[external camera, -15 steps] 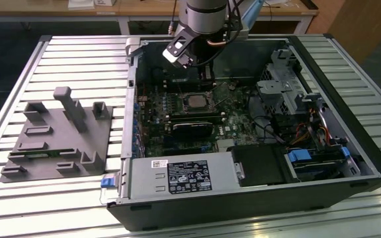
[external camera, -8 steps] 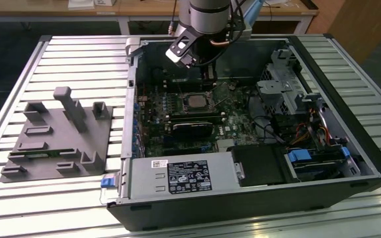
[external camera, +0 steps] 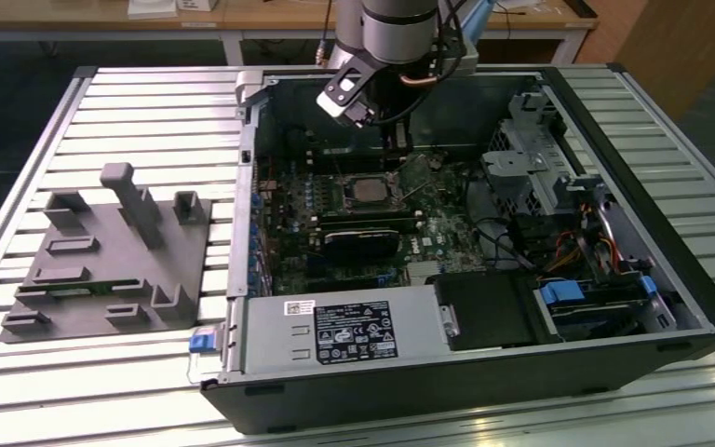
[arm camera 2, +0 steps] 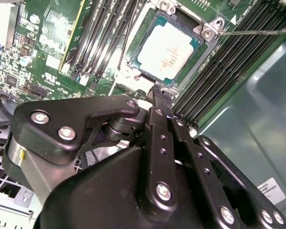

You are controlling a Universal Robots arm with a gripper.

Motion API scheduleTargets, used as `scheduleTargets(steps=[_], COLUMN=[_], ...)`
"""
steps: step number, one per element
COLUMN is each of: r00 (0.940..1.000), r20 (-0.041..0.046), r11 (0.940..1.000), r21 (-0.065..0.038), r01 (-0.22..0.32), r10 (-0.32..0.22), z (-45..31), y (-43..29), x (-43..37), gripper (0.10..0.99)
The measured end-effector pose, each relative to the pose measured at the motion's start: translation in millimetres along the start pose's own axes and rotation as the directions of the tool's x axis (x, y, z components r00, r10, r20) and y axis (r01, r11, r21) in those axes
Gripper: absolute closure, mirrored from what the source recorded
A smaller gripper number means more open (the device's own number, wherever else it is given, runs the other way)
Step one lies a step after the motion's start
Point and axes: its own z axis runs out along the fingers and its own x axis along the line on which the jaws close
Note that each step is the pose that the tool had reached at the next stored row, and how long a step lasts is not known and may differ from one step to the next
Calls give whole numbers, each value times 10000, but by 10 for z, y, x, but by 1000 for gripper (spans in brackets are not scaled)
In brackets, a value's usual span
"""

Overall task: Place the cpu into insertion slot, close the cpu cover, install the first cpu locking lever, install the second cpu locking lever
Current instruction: 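Close the cpu cover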

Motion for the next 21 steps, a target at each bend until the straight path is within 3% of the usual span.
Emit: scheduleTargets(steps=[21], r00=[10000], r20=[0], r11=[10000], r21=[0], r01=[0], r10=[0], z=[14], y=[189], x=[3], gripper=[980])
